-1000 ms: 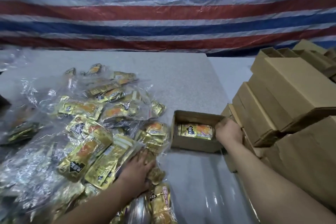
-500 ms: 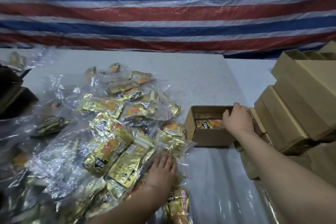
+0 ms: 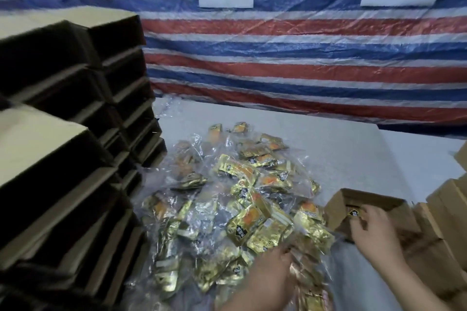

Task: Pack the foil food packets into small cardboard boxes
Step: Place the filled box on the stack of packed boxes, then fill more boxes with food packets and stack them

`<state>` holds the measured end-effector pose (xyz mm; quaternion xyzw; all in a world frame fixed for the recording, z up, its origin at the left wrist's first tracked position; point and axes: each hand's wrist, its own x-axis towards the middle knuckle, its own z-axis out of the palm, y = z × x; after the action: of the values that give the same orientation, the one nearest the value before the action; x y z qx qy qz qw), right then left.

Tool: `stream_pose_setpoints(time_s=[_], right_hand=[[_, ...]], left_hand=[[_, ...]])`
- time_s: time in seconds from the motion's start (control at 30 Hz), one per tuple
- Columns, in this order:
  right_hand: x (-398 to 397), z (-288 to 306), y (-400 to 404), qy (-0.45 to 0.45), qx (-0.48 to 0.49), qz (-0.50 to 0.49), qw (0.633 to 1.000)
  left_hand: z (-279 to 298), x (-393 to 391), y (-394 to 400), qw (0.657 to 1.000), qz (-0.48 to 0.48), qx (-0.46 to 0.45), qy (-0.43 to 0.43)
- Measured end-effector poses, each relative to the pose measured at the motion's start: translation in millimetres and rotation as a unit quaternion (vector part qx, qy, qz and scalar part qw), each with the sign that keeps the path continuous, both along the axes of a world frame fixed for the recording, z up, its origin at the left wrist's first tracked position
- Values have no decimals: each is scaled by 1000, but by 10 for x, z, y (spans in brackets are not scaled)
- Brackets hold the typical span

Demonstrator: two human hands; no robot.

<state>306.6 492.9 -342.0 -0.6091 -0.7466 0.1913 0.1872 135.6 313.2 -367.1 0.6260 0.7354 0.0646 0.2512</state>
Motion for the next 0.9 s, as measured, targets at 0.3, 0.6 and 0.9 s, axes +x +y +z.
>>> stream_pose_setpoints(time_s=[0.3,0.6,0.9], right_hand=[[-934,587,-1531,143,-103,97,980],[-1267,943,-2290,212,-87,114,967],[-2243,1945,-2507,279,-15,268,922]], left_hand=[[709,-611,-997,935,219,141,-242],[1374,-670,-1512,888,234,256,-301],[2043,-1040,-2051,788,338,458,-234]])
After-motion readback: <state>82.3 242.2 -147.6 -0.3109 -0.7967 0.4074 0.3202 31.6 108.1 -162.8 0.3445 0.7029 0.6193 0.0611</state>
